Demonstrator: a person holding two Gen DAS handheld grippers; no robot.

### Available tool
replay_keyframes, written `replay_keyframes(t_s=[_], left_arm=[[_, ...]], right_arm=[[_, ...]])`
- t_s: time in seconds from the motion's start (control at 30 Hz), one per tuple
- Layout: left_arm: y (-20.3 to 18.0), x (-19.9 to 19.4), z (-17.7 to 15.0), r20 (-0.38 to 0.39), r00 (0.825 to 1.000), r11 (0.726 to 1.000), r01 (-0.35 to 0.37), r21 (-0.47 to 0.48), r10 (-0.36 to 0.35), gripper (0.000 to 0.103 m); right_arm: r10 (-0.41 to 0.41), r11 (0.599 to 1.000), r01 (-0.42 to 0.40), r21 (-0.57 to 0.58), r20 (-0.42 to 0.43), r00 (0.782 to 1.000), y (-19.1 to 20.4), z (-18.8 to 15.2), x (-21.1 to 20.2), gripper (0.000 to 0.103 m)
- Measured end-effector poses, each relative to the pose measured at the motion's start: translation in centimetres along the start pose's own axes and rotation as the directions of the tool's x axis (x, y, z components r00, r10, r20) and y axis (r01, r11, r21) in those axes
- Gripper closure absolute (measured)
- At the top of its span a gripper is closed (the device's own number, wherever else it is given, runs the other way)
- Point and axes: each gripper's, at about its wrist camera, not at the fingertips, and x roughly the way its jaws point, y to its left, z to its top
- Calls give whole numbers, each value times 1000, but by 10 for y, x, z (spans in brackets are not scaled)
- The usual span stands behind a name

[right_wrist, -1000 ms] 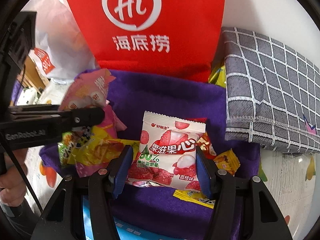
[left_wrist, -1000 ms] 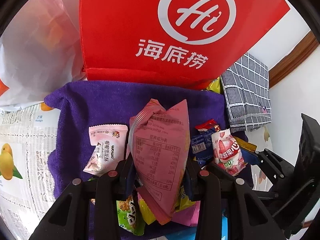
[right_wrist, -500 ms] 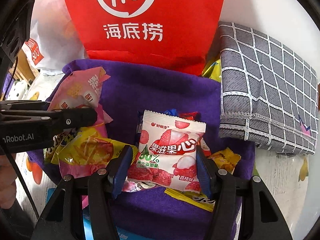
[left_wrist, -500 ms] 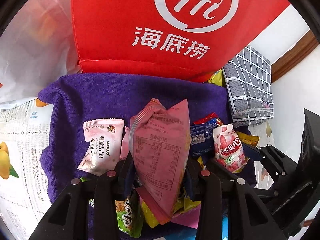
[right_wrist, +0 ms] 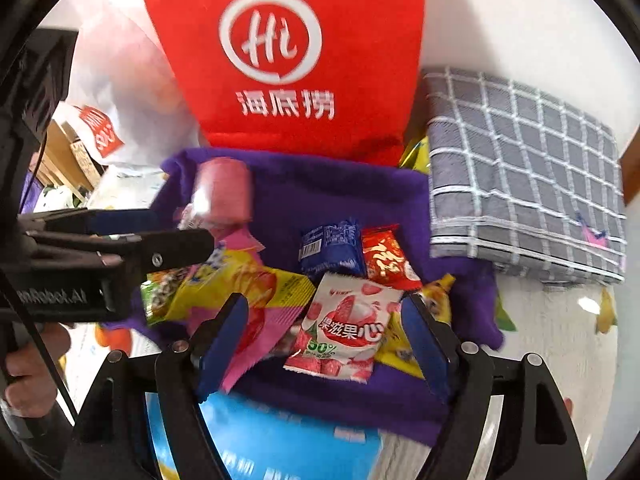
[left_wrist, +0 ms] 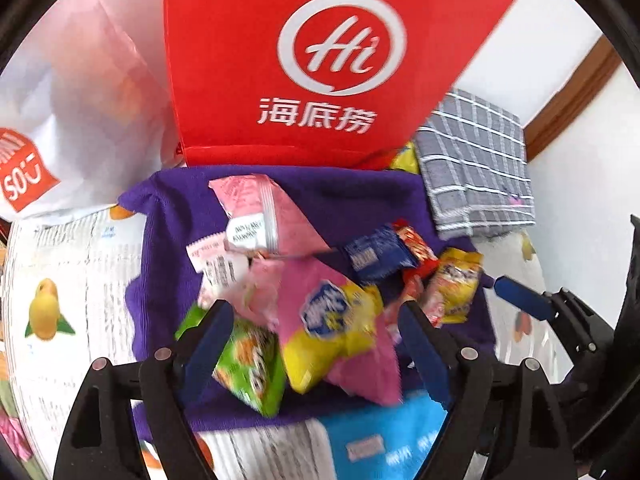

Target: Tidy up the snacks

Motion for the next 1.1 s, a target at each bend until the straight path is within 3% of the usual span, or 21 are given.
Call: replay_keyframes(t_s=[0.43,0.73,1.03,1.1], left_arm=[[-26,-100,-60,176,984,998,-43,47,34,14],[-39,-149,-107,280,951,988,-148,45,130,14],[-52,-185,-147,359,918,979,-197,44,169,9],[-56,-190,-154,377,906,974,-224,42,192,9]], right_arm=[[-36,996,27,85,113,993,6,-51,-110,24],[-185,977,160,143,184,965,13,-106,-176,18],[-179,966,131,225,210,961,5,-143,-211,10],[-178,962,125,241,211,961,4,-150,-216,4]])
